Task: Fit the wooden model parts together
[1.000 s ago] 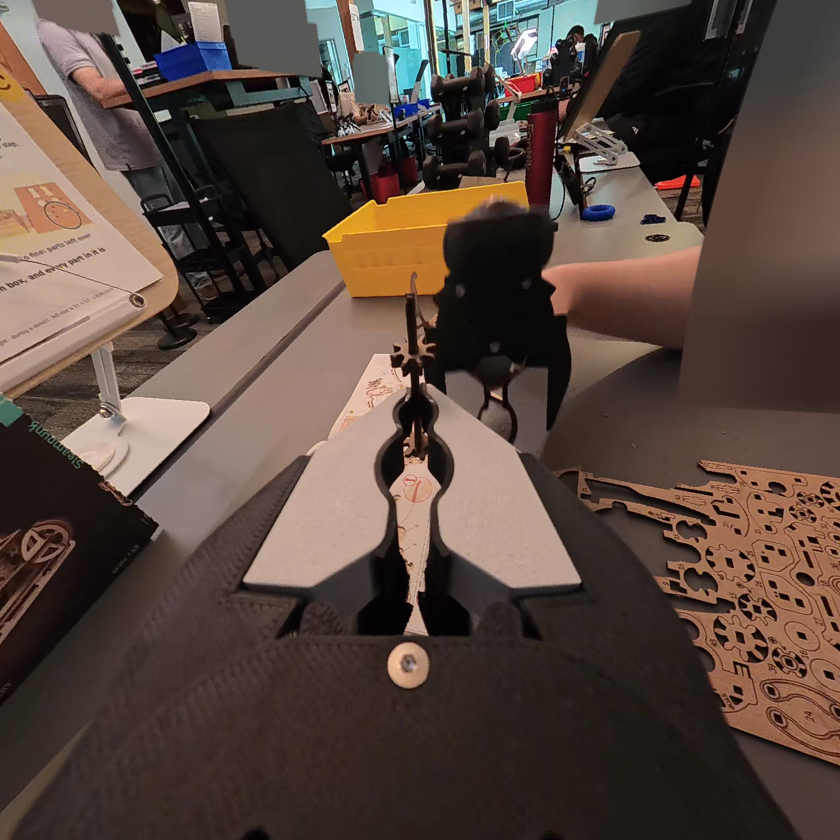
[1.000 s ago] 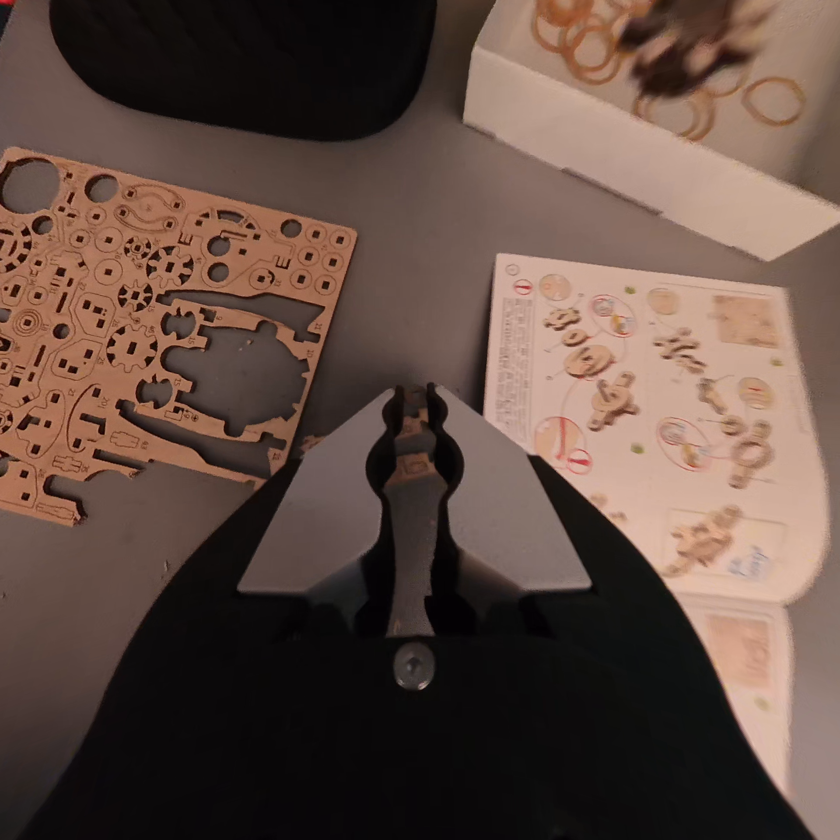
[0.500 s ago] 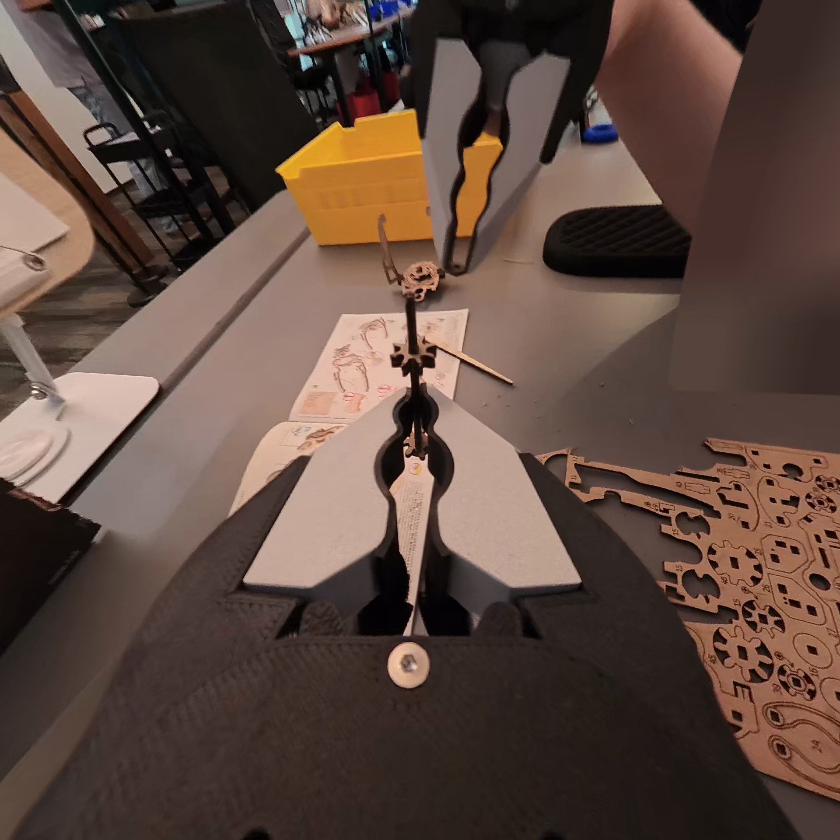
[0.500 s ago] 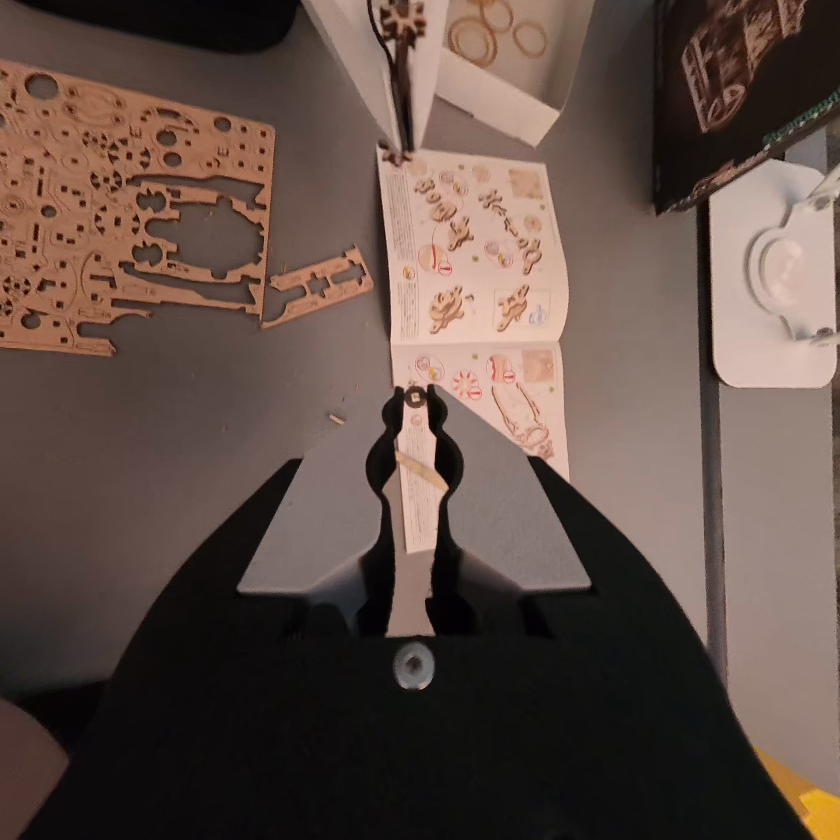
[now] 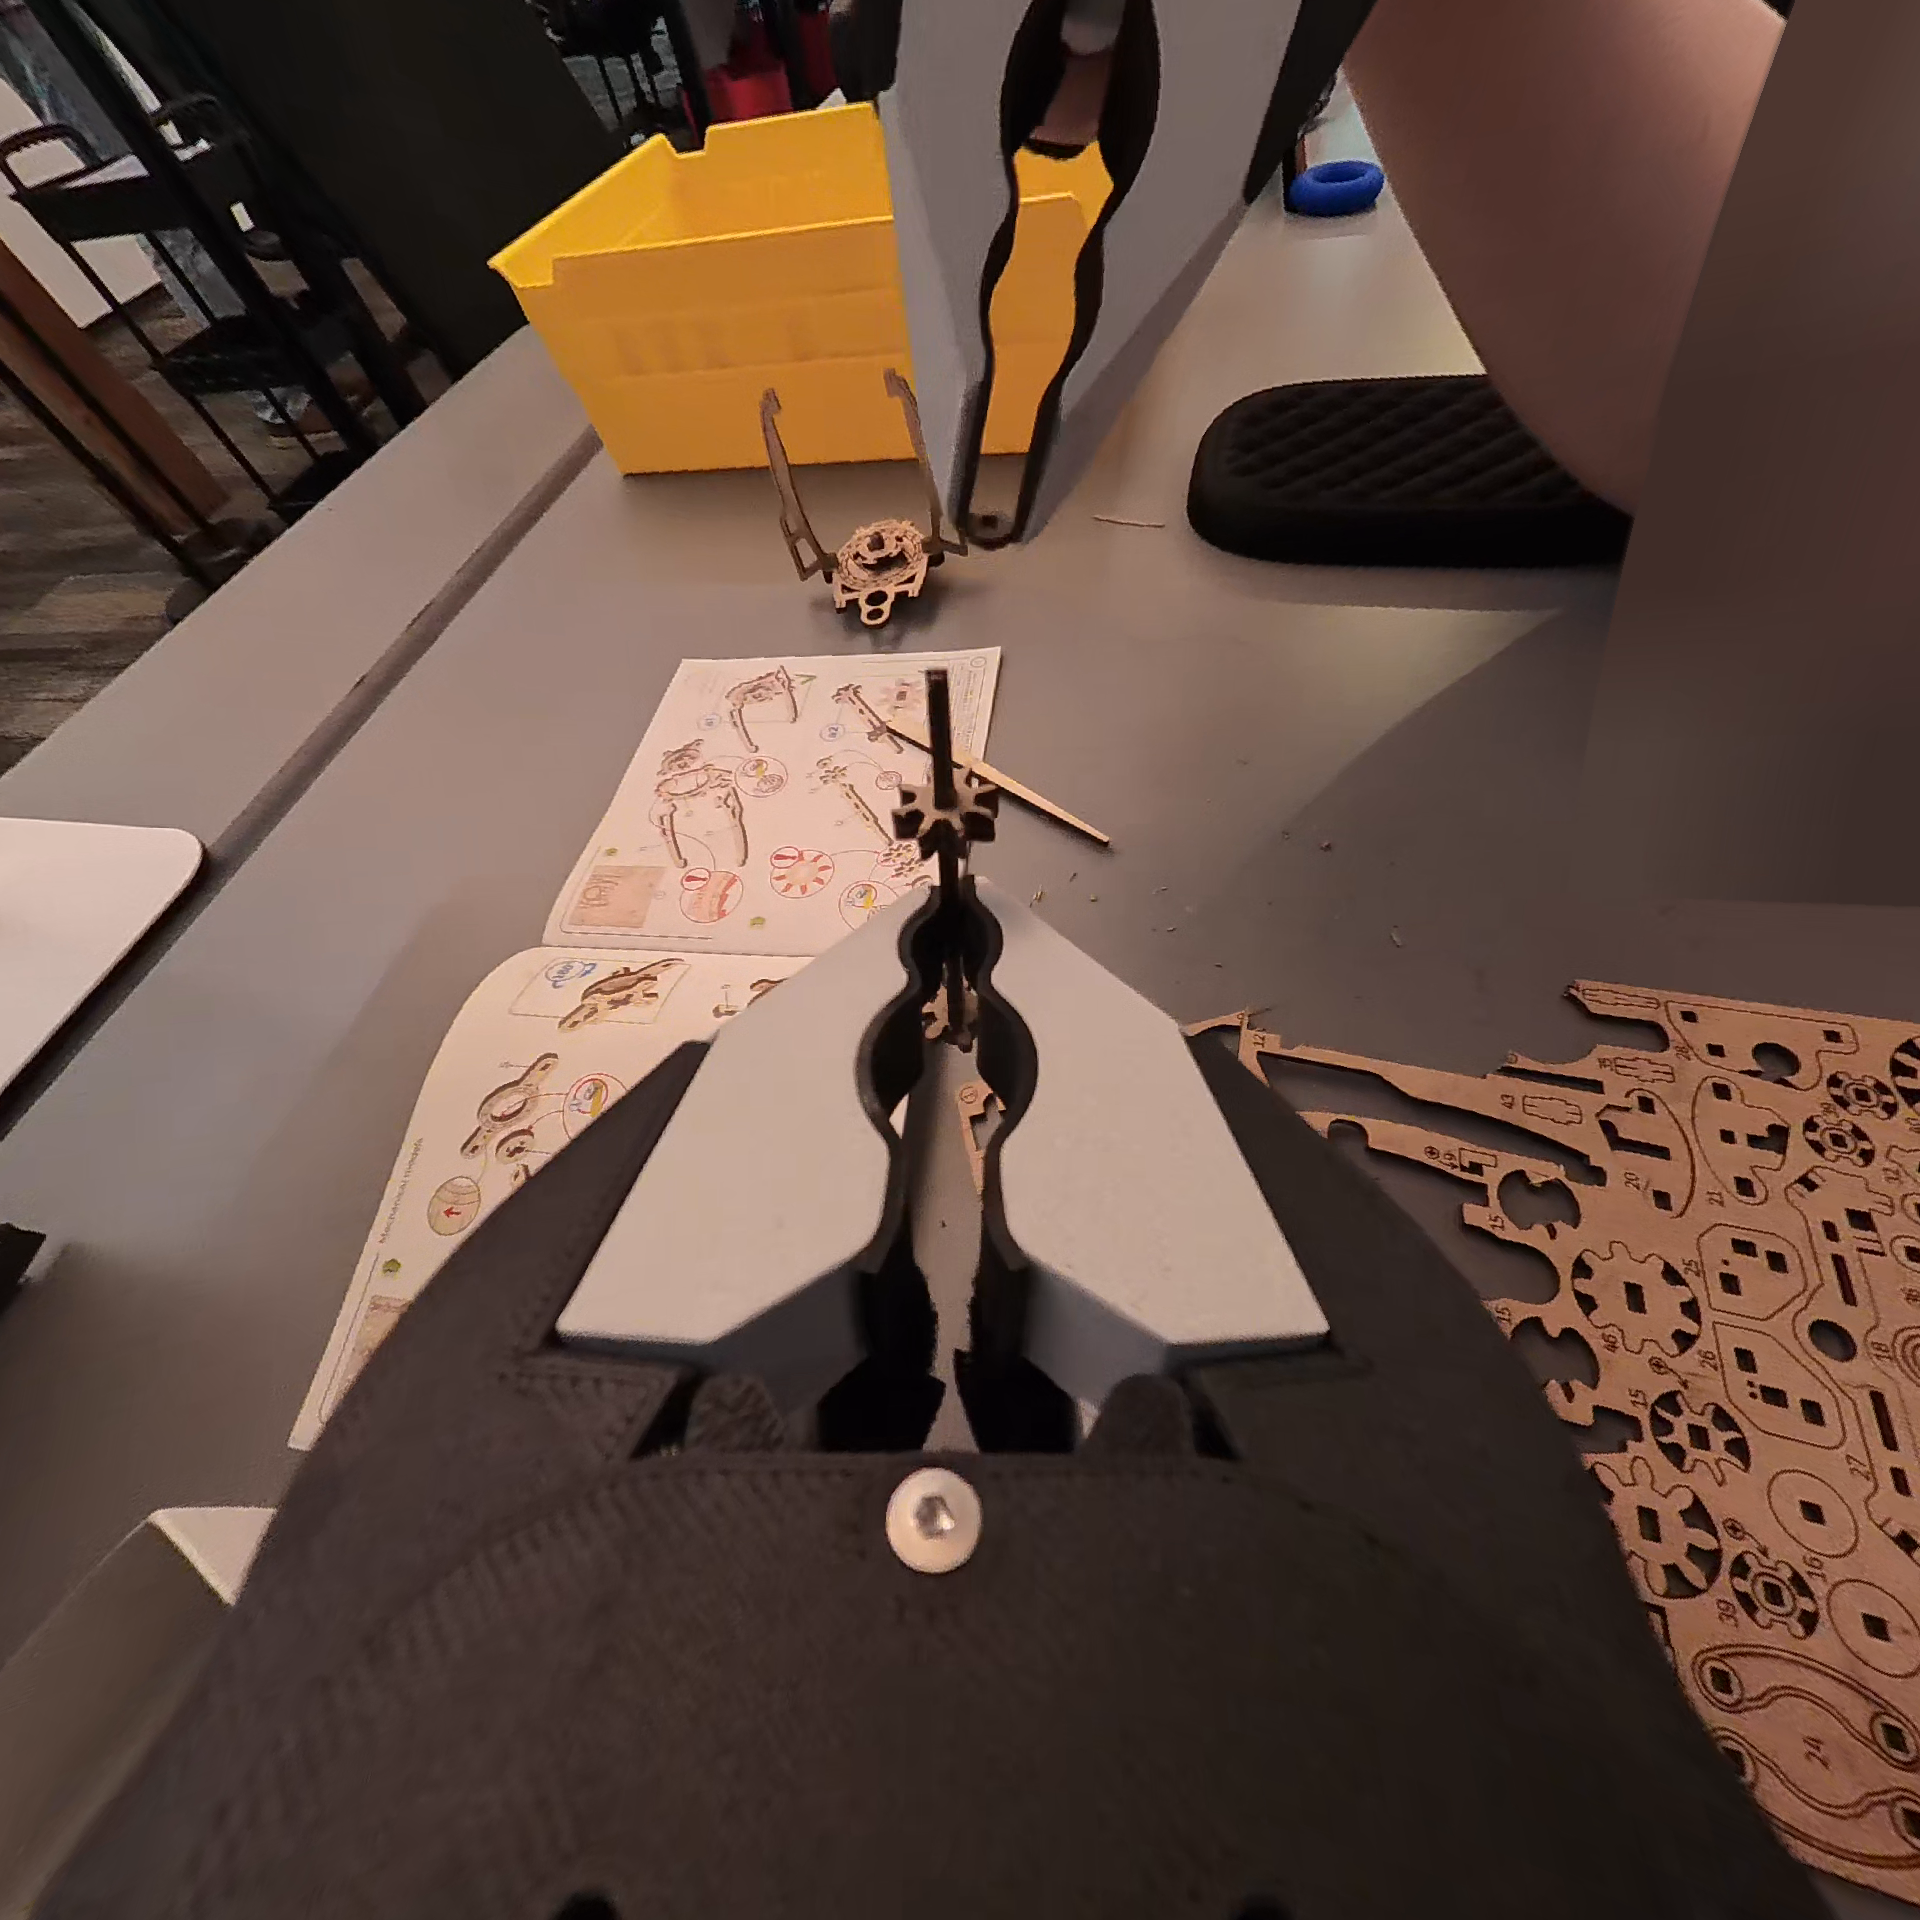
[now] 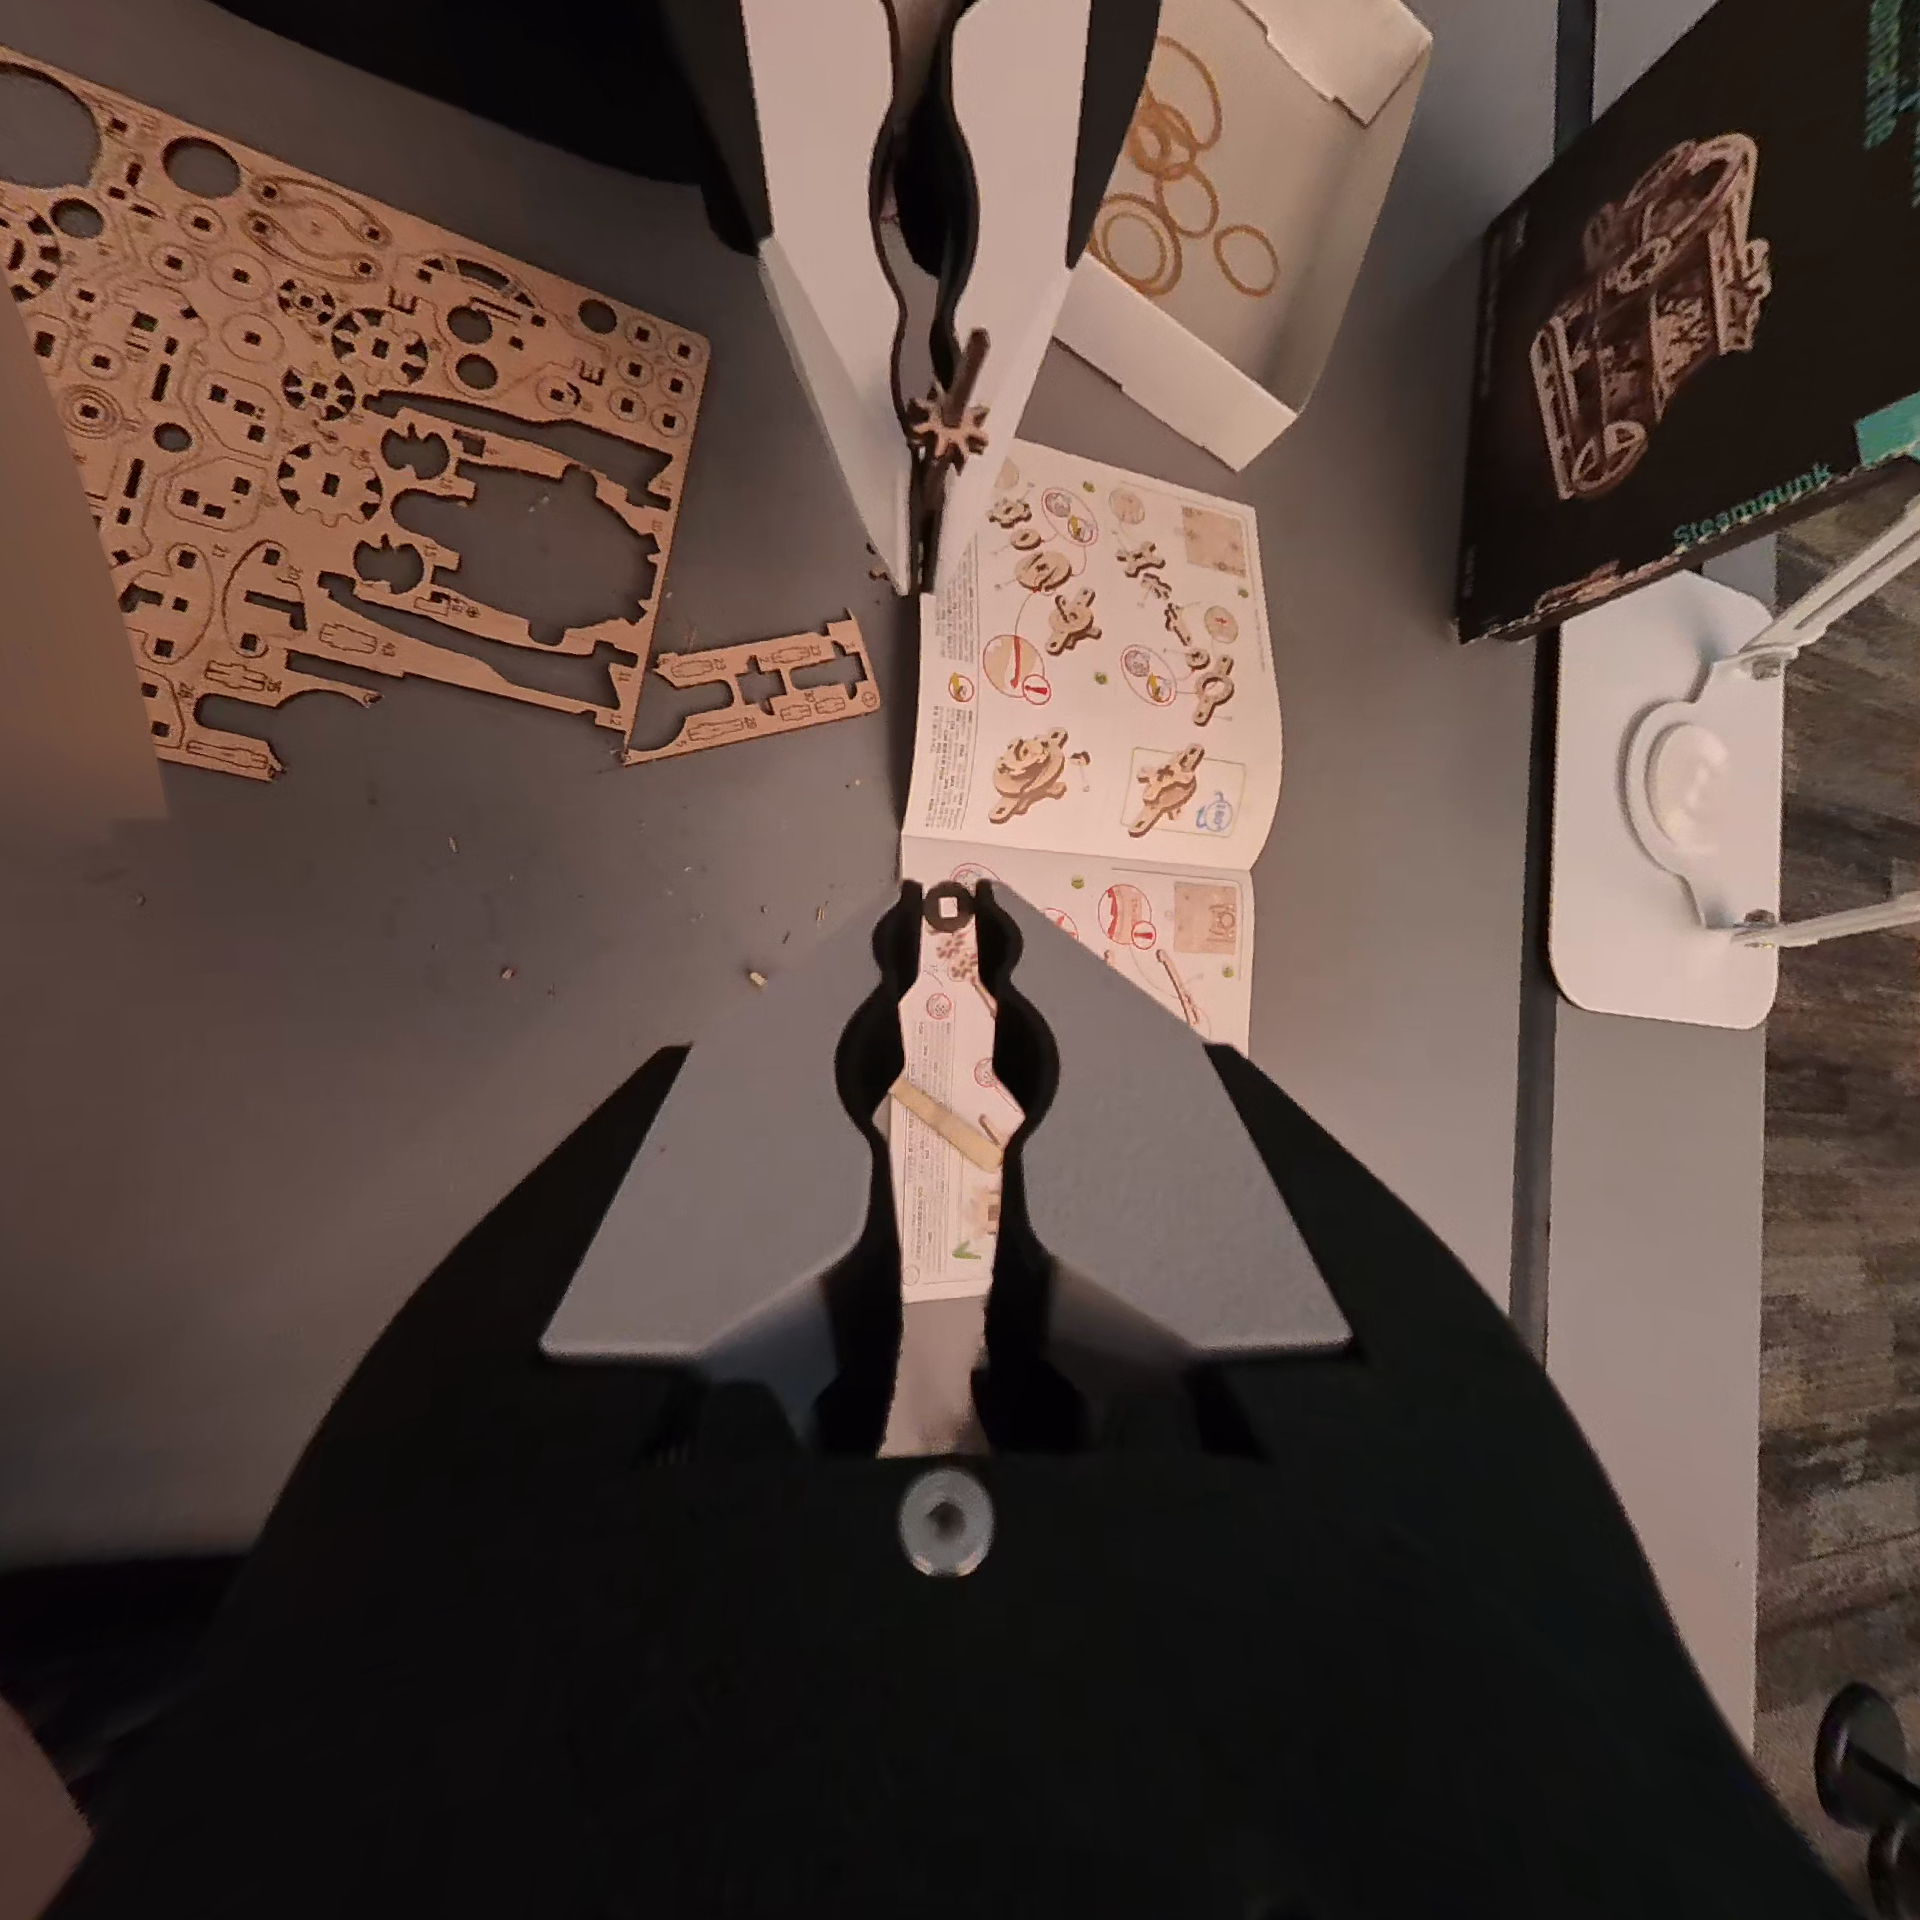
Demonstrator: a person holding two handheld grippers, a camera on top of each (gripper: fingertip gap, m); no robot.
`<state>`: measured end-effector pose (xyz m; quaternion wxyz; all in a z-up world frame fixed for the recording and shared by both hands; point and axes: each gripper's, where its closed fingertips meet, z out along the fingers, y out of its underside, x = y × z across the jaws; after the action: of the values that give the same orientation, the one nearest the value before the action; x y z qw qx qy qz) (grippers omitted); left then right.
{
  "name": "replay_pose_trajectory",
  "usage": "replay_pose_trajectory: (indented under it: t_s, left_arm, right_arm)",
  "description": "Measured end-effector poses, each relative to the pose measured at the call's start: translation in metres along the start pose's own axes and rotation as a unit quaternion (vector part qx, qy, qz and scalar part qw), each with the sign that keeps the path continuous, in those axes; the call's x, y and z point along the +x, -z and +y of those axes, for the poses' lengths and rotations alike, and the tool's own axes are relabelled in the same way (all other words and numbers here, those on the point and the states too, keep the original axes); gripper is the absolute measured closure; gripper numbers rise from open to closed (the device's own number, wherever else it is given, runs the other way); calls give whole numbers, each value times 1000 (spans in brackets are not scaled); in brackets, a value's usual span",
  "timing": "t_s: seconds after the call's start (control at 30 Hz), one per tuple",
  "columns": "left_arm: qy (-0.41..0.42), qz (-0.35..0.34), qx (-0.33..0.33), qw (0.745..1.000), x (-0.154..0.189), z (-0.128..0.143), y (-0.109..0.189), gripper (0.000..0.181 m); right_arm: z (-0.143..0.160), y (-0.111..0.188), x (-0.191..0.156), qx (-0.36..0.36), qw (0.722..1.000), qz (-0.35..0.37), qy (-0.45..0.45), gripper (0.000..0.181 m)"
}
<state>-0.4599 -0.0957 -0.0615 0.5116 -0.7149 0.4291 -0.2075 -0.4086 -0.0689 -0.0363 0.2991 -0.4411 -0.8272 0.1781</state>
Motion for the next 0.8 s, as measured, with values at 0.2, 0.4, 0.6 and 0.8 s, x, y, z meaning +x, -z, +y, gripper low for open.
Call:
replay_pose_trajectory:
  t_s: [0.2,0.4,0.6,0.8]
  left_arm:
    - [5,-4,2,1000,-3,1,2,181]
    - [5,-2,6,1000,-3,-1,4,181]
    - [6,19,33,999,10,-12,0,181]
    - [-4,53,36,998,37,-17,-19,181]
  right_arm:
    - [6,-7,-16,-16,999,-45,-18,173]
    - [31,-23,-56,-80,990,-80,-81,173]
    - [68,-40,-79,-86,972,-24,-216,173]
    - [79,-35,-90,-65,945,17,-319,173]
